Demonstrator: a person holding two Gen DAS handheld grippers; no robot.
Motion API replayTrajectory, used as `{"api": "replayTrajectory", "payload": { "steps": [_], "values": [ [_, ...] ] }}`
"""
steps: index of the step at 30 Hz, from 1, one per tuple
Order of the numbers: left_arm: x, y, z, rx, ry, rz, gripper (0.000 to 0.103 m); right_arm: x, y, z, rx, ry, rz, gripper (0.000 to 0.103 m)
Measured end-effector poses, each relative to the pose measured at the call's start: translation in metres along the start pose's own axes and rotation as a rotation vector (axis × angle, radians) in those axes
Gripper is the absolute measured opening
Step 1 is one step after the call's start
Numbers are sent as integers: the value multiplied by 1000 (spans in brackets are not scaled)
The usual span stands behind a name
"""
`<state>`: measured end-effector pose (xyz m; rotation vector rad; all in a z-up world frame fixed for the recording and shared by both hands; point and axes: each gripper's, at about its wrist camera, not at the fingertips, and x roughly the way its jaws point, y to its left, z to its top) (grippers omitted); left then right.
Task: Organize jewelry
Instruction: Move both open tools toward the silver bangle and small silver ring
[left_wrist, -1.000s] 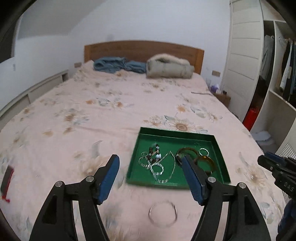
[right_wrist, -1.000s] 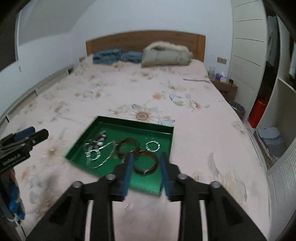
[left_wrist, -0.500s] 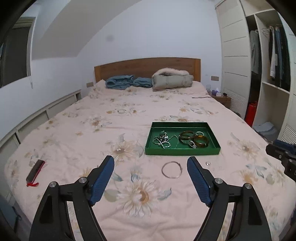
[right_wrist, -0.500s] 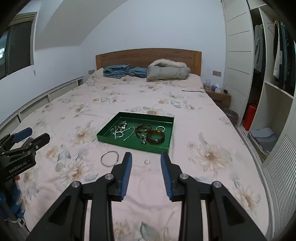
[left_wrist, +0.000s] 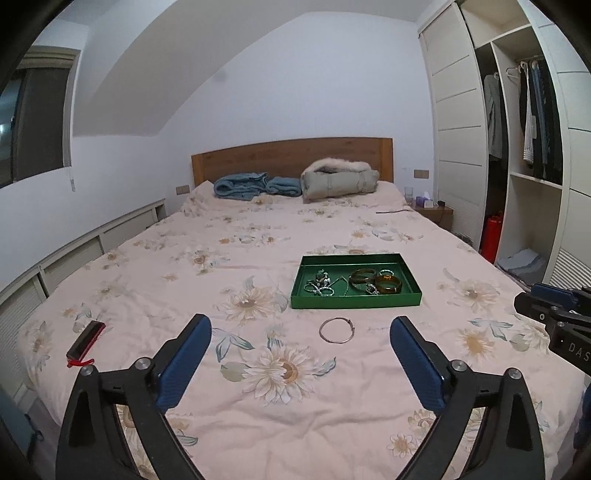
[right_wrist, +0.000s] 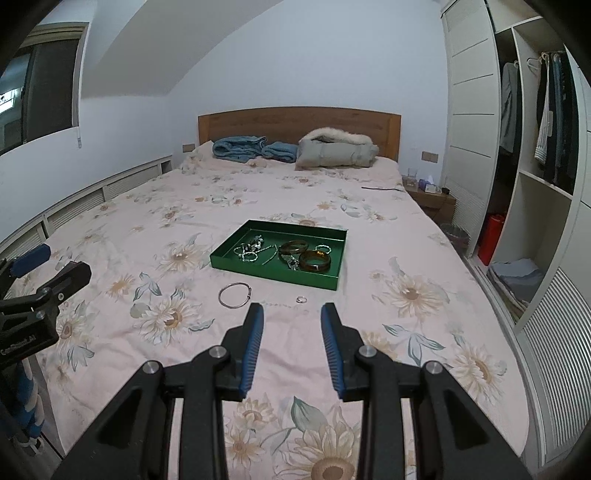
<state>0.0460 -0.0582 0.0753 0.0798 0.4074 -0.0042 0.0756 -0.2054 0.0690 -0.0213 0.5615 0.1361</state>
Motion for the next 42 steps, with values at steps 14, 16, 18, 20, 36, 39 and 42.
{"api": "replayTrajectory", "payload": {
  "steps": [14, 16, 18, 20, 36, 39, 42],
  "values": [
    [-2, -5, -13, 15, 13, -19, 97, -12, -6, -16, 19, -14, -14, 31],
    [2, -7, -14, 17, 22, -21, 97, -10, -7, -17, 22, -9, -14, 31],
    [4, -8, -16, 21, 29, -21, 97, -7, -8, -19, 21, -5, -16, 31],
    [8, -10, -18, 24, 40, -21, 97, -4, -9, -21, 24, -1, -14, 34],
    [49, -16, -31, 54, 138, -31, 97, 24, -22, -31, 54, 30, -9, 39],
    [66, -6, -30, 45, 181, -36, 97, 34, -28, -30, 59, 40, -10, 39],
    [88, 16, -21, 13, 203, -19, 97, 46, -36, -24, 55, 46, -18, 39]
  ]
}}
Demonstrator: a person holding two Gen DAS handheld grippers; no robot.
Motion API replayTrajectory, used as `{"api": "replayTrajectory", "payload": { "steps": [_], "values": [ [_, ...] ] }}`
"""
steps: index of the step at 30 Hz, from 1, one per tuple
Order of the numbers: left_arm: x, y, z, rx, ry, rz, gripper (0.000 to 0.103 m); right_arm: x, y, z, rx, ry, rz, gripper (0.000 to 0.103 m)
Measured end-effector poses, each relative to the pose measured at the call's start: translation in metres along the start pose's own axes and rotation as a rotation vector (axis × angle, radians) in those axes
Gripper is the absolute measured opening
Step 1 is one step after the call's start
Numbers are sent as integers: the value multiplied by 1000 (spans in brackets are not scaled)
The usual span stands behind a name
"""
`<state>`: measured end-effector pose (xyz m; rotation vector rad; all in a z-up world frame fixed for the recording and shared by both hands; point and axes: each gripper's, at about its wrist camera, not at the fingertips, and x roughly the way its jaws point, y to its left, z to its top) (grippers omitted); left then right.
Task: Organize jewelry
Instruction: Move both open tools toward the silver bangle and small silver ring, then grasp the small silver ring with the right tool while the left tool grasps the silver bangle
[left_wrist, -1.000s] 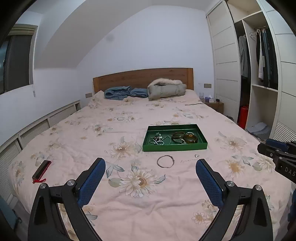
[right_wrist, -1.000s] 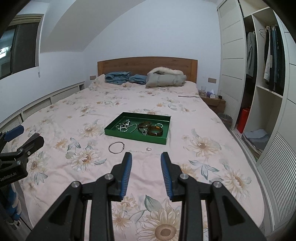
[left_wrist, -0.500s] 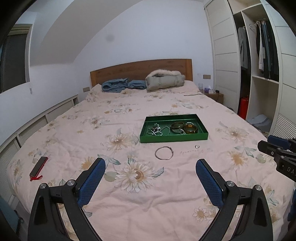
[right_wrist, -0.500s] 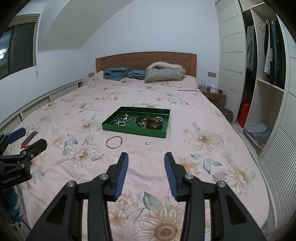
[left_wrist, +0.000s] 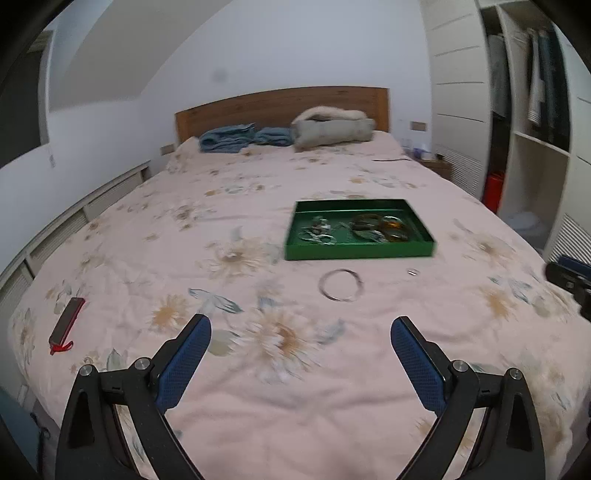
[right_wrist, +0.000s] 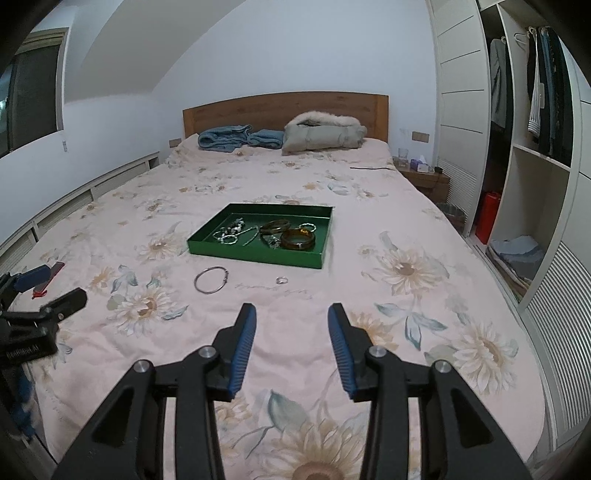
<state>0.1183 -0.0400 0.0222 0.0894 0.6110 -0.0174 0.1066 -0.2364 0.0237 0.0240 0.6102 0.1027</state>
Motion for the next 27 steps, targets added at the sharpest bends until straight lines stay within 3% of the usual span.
{"api": "replayTrajectory", "payload": {
  "steps": [4, 7, 14, 20, 27],
  "values": [
    [32, 19, 14, -20, 37, -6, 89, 19, -10, 16, 2, -13, 4, 39],
    [76, 14, 17, 8, 127, -61, 83, 46, -15, 29, 4, -5, 37, 39],
    [174, 0, 19, -35, 281, -166, 59, 143, -8, 32, -13, 125, 126, 38],
    [227, -11, 21, -42, 335, -184, 59, 218, -2, 23, -4, 235, 163, 34],
    [258, -21, 15, -16, 368, -163, 59, 265, 4, 16, -23, 291, 168, 31]
  ]
}}
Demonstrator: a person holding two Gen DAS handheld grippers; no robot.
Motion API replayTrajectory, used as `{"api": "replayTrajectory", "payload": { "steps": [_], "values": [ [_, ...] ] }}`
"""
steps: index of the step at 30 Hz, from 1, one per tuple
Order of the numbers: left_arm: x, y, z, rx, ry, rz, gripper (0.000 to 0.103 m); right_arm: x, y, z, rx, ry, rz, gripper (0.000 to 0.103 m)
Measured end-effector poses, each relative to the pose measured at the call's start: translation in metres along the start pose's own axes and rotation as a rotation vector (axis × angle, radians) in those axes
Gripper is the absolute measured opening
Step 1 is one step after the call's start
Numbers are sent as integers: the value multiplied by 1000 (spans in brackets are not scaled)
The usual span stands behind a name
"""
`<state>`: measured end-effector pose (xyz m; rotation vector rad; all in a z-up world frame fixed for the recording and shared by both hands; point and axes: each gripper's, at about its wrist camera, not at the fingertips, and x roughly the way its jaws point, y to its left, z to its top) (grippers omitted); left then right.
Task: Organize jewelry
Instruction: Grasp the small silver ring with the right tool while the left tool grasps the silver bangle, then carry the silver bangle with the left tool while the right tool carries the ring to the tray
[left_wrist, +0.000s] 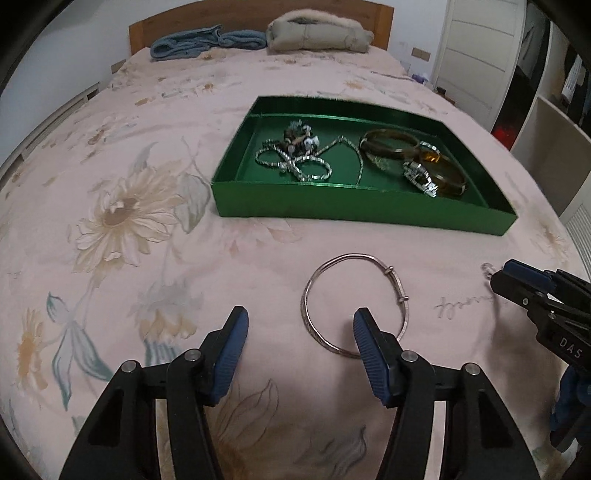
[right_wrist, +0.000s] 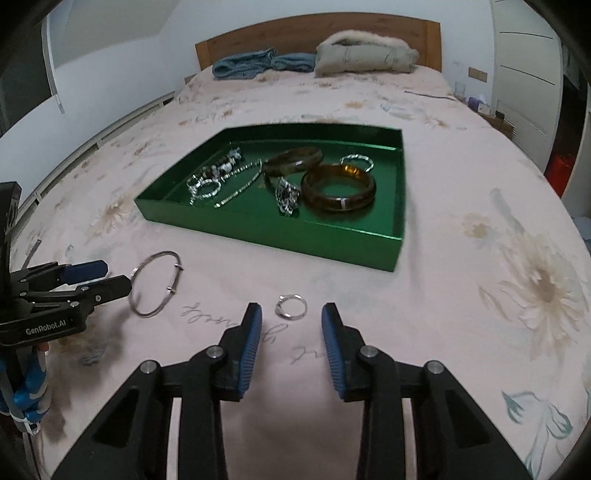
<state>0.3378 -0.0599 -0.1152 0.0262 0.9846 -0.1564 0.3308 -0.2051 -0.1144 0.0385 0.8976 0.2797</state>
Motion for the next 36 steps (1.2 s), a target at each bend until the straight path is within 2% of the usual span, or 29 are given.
{"api": "replayTrajectory", "payload": {
  "steps": [5, 7, 10, 15, 18, 23, 29, 36],
  "values": [
    [17, -4, -3, 26, 19, 27, 59, 18, -2, 0, -13, 31, -1, 30],
    [20, -6, -4, 34, 22, 36, 59, 21, -3, -1, -13, 36, 3, 26],
    [23, -5, -5, 36, 30, 21, 54, 26, -4, -2, -13, 47, 15, 19],
    [28, 0, -1, 23, 59, -22, 50, 34, -4, -3, -6, 68, 28, 19],
    [29, 2, 0, 16, 66, -42, 42, 32, -5, -3, -5, 65, 30, 19],
    [25, 4, 1, 4, 59, -42, 14, 27, -2, -4, 6, 43, 26, 19],
    [18, -1, 0, 6, 28, -3, 4, 17, -1, -8, 11, 23, 28, 19],
    [-4, -18, -4, 58, -34, 59, 4, -1, -1, -13, 1, -1, 15, 19]
  ]
}}
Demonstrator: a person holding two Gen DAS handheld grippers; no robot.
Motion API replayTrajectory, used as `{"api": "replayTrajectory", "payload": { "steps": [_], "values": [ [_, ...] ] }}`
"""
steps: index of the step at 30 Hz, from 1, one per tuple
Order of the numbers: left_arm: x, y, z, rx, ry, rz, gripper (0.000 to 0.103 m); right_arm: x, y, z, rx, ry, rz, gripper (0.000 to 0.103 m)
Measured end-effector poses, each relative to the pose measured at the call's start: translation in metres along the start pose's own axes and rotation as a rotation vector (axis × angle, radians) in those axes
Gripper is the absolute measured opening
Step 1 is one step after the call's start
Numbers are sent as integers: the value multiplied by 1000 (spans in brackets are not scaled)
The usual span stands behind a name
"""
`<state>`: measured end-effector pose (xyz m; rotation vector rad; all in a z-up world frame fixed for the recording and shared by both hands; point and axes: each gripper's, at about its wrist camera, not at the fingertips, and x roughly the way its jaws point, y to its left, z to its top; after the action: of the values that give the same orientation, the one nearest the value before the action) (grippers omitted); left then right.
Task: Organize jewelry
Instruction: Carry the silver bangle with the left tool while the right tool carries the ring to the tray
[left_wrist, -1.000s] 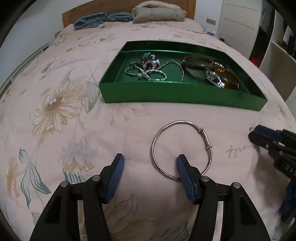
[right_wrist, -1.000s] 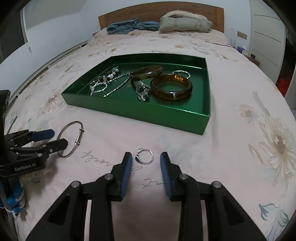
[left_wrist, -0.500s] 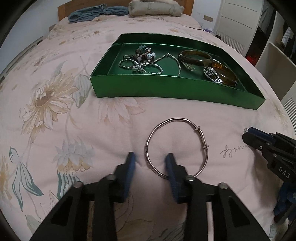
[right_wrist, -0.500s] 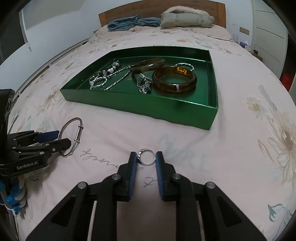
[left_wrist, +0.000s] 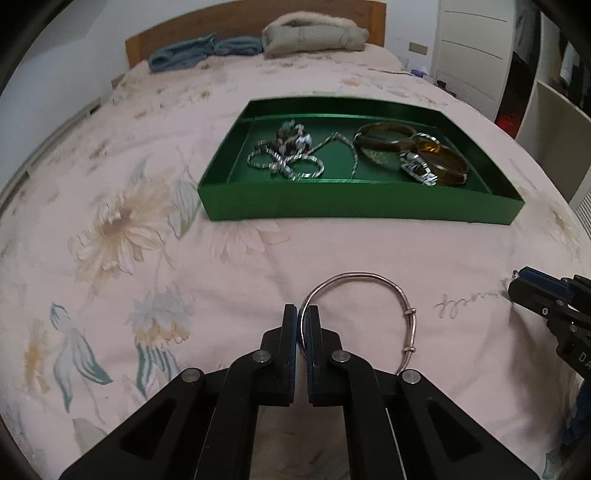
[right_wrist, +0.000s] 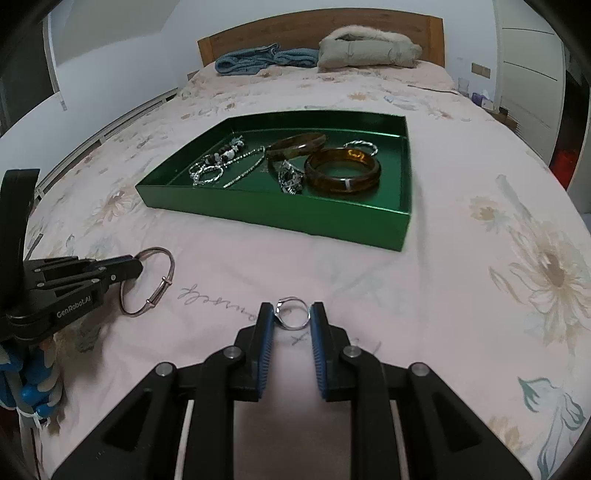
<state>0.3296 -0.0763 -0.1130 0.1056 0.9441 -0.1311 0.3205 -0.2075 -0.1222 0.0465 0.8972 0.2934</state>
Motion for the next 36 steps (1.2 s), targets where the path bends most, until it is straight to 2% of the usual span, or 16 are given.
{"api": "replayTrajectory", "payload": {
  "steps": [5, 17, 22, 28, 32, 36],
  "values": [
    [-24, -10, 6, 40, -45, 24, 4, -23, -1, -1, 13, -34, -5, 19],
    [-89, -14, 13, 59, -140, 29, 4, -90, 9, 7, 0, -128, -28, 19],
    [-109, -9, 33, 41, -179, 21, 4, -117, 13, 26, -22, -181, -52, 19],
    [-118, -1, 83, 5, -227, 21, 4, -139, 9, 81, -24, -272, -91, 19],
    [-101, 0, 105, -5, -226, 16, 4, -128, 3, 110, -6, -299, -94, 19],
    [-66, -3, 117, 10, -200, 27, 4, -82, -2, 113, -3, -245, -80, 19]
  ]
}}
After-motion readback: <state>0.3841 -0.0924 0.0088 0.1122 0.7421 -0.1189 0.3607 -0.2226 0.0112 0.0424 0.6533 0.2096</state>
